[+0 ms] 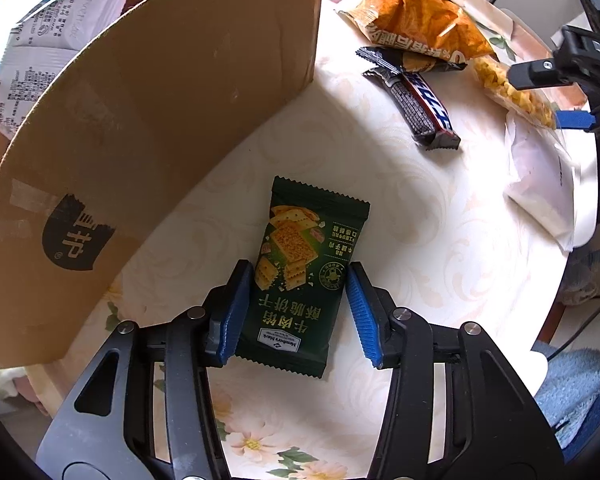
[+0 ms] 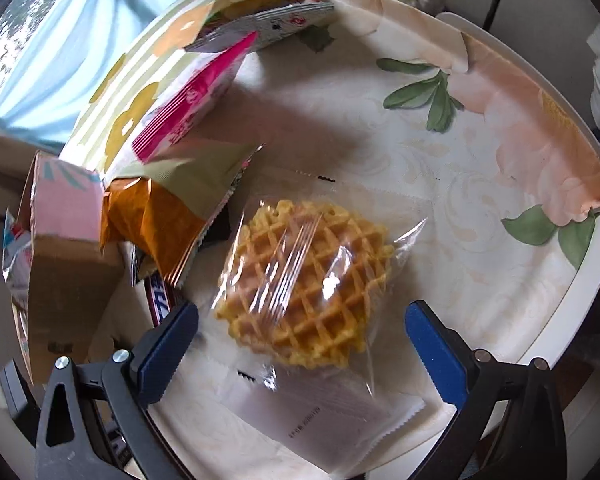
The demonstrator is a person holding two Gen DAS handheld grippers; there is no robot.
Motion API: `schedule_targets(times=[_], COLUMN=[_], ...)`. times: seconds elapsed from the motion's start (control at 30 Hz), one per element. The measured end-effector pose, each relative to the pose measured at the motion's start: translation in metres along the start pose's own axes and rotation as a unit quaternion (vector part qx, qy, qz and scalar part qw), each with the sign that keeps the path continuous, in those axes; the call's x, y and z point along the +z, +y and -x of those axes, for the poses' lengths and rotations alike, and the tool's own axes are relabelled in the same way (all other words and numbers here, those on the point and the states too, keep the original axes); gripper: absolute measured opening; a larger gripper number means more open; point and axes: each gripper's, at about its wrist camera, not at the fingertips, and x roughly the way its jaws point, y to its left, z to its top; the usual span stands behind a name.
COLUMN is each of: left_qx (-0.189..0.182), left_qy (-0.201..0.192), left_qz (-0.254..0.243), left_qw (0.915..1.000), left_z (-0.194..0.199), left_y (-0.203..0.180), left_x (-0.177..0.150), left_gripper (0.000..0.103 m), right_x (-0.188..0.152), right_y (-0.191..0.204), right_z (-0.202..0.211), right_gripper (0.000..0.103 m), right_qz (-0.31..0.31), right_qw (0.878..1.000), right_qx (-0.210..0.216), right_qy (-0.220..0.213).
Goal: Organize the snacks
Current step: 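Grasp the dark green cracker packet with the left tool while the right tool grasps the wrapped waffle, then carry the cracker packet and waffle to the box and release the cracker packet inside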
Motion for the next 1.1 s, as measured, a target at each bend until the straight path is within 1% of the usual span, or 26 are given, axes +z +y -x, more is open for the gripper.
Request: schedule_targets(times=[0.07,0.13,0.27,0.33,0.37,0.5,0.57,0.67,0.73,0.77,0.83,1.03,1.1], left_qx=[-0.006,-0.010,-0.015,-0.017,-0.018,-0.014,-0.009,0.000,0.006,0.009,0.019,0.040,0.037], left_qy=[-0.002,-0.003,-0.006,-0.007,-0.008,-0.015,-0.019,-0.024,-0.028,-0.031,-0.036,-0.054,-0.060], left_qz=[0.008,0.010,0.018,0.025,0.029,0.044,0.053,0.072,0.088,0.096,0.110,0.167,0.194], left_qw=[0.9999,0.9999,0.9997,0.9995,0.9994,0.9988,0.9984,0.9971,0.9957,0.9949,0.9931,0.9836,0.9785], left_z=[0.000,-0.001,0.001,0.001,0.001,0.005,0.009,0.012,0.016,0.025,0.032,0.053,0.065], left_y=[-0.002,-0.003,-0.004,-0.003,-0.002,-0.001,-0.002,-0.006,-0.009,-0.006,-0.012,-0.040,-0.041], left_x=[0.005,0.008,0.014,0.016,0.022,0.024,0.023,0.021,0.020,0.008,0.003,-0.004,-0.008], left_gripper=[0.044,0.044,0.044,0.044,0.044,0.044,0.044,0.044,0.044,0.044,0.044,0.044,0.044], right_x=[0.006,0.011,0.015,0.015,0.015,0.017,0.017,0.022,0.023,0.024,0.027,0.026,0.034], right_y=[0.004,0.008,0.015,0.022,0.025,0.028,0.028,0.023,0.018,0.015,0.008,-0.010,0.000], right_z=[-0.007,-0.013,-0.027,-0.029,-0.030,-0.028,-0.026,-0.023,-0.019,-0.017,-0.010,0.014,0.021], right_gripper=[0.103,0.103,0.103,0.101,0.099,0.084,0.079,0.075,0.074,0.074,0.074,0.073,0.073], right_qz=[-0.014,-0.015,0.000,0.020,0.030,0.066,0.083,0.105,0.115,0.120,0.135,0.187,0.208], right_qw=[1.000,1.000,0.998,0.997,0.996,0.992,0.990,0.990,0.990,0.990,0.988,0.981,0.977], right_qx=[-0.006,-0.025,-0.058,-0.076,-0.086,-0.109,-0.108,-0.092,-0.080,-0.075,-0.062,-0.037,-0.030], right_qy=[0.004,0.002,0.008,-0.002,-0.005,-0.025,-0.030,-0.030,-0.029,-0.028,-0.030,-0.031,-0.034])
